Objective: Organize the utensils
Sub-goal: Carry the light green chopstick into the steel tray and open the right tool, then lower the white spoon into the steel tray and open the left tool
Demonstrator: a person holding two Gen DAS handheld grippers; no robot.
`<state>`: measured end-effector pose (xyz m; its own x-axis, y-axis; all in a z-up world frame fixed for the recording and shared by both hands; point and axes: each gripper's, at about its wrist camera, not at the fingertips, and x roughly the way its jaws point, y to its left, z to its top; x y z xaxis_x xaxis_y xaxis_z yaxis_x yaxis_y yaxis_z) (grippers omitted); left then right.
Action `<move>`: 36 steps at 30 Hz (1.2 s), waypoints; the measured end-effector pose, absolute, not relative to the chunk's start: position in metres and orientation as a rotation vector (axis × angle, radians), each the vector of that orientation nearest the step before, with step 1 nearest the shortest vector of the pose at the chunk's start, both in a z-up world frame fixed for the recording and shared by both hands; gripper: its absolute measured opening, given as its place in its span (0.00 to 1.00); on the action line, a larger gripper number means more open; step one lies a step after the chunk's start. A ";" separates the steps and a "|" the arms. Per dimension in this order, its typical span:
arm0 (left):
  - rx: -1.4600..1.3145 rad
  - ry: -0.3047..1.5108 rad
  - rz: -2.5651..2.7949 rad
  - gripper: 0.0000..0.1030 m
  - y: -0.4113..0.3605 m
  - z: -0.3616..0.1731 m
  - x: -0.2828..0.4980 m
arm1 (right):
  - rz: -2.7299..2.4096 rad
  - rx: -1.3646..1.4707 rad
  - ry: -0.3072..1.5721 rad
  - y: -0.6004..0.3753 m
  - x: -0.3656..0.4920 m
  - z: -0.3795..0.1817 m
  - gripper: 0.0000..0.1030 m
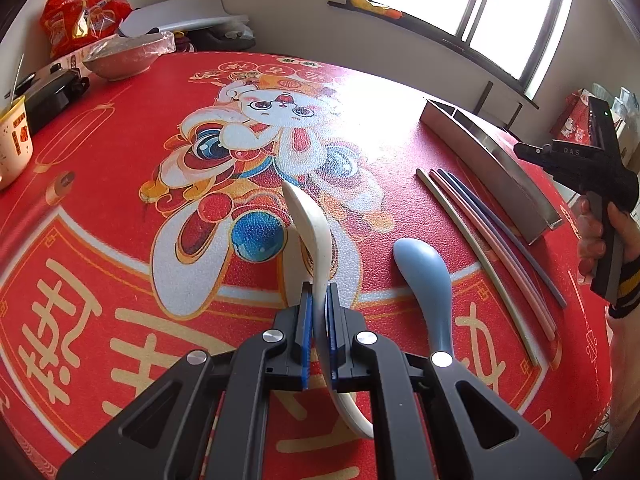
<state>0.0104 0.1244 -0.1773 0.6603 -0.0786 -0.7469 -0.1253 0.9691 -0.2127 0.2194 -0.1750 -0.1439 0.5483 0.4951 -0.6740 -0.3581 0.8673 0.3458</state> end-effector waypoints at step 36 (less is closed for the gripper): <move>-0.209 0.907 -0.161 0.06 -0.083 -0.118 0.182 | 0.224 0.398 0.718 -0.290 0.194 -0.154 0.83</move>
